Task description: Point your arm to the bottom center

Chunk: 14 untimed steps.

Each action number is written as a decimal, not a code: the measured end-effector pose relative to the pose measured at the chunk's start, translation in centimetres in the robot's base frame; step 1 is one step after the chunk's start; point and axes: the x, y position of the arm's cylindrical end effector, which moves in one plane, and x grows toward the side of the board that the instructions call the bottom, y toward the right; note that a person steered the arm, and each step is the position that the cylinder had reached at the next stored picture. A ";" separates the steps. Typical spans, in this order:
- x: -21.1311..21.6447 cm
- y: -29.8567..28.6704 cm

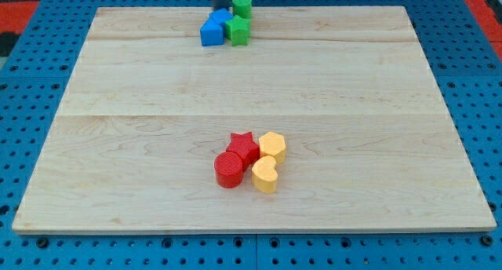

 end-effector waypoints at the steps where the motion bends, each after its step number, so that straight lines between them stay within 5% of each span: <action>1: 0.1 7.5; 3: 2.9 22.1; 4: 0.2 27.1; 6: 0.7 23.1; 8: 15.0 19.6; 10: 17.0 13.2; 14: 21.2 15.5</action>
